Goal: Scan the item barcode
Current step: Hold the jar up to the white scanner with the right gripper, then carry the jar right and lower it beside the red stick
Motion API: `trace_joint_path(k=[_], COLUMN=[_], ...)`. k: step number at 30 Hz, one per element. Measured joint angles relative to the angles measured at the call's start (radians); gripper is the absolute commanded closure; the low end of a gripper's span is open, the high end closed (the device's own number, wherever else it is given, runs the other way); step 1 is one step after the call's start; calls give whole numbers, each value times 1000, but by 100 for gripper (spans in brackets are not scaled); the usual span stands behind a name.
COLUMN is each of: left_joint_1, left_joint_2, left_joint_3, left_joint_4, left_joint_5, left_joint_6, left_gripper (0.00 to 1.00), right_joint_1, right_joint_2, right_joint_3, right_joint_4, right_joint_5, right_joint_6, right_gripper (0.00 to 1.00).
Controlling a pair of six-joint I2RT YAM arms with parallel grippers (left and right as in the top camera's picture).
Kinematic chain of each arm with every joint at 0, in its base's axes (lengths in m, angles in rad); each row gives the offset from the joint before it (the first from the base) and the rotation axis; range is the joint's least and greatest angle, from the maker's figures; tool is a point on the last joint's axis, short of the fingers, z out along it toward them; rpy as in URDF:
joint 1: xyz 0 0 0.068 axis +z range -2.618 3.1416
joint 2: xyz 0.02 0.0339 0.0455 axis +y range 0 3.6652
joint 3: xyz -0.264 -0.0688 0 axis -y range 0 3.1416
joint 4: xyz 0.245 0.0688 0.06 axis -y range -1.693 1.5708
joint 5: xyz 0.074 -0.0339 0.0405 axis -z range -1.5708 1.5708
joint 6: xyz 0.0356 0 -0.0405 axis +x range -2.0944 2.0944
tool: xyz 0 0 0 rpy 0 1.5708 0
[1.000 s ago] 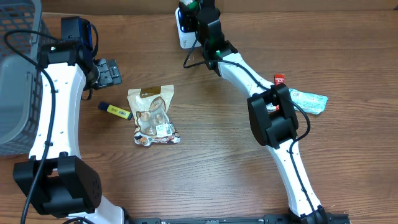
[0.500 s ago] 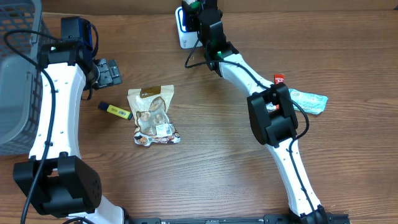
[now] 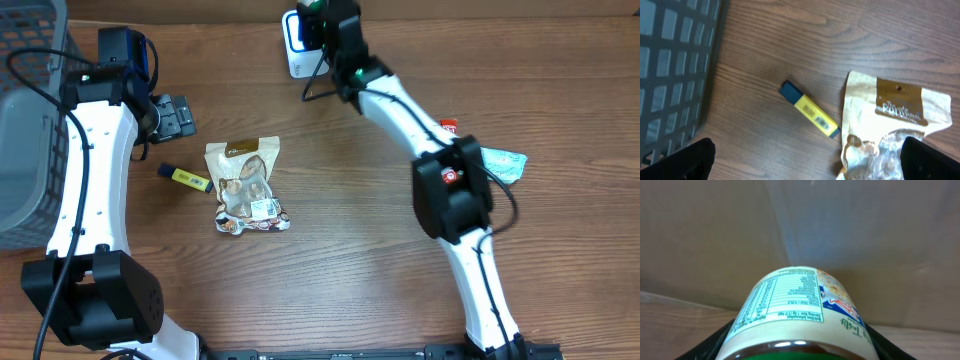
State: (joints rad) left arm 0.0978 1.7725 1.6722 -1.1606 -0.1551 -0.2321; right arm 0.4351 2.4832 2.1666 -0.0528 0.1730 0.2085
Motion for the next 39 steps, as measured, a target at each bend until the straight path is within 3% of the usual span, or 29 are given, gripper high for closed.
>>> trace_joint_path(k=[8, 12, 16, 20, 27, 39], left_joint_1=[0, 0, 0, 0, 0, 0], left_joint_2=[0, 0, 0, 0, 0, 0], left_joint_3=[0, 0, 0, 0, 0, 0], left_joint_4=[-2, -2, -2, -2, -2, -2], left_joint_5=[0, 0, 0, 0, 0, 0], left_joint_6=[0, 0, 0, 0, 0, 0], left_gripper=[0, 0, 0, 0, 0, 0], right_joint_1=[-102, -207, -249, -245, -243, -347], right_joint_2=[-375, -412, -379, -371, -369, -369], right_joint_3=[23, 26, -55, -190, -426, -485], right_joint_4=[-615, -930, -1083, -1076, -856, -779], right_joint_5=[-12, -90, -183, -227, -180, -34], right_joint_6=[45, 81, 94, 94, 95, 94], right_gripper=[63, 63, 62, 62, 62, 62])
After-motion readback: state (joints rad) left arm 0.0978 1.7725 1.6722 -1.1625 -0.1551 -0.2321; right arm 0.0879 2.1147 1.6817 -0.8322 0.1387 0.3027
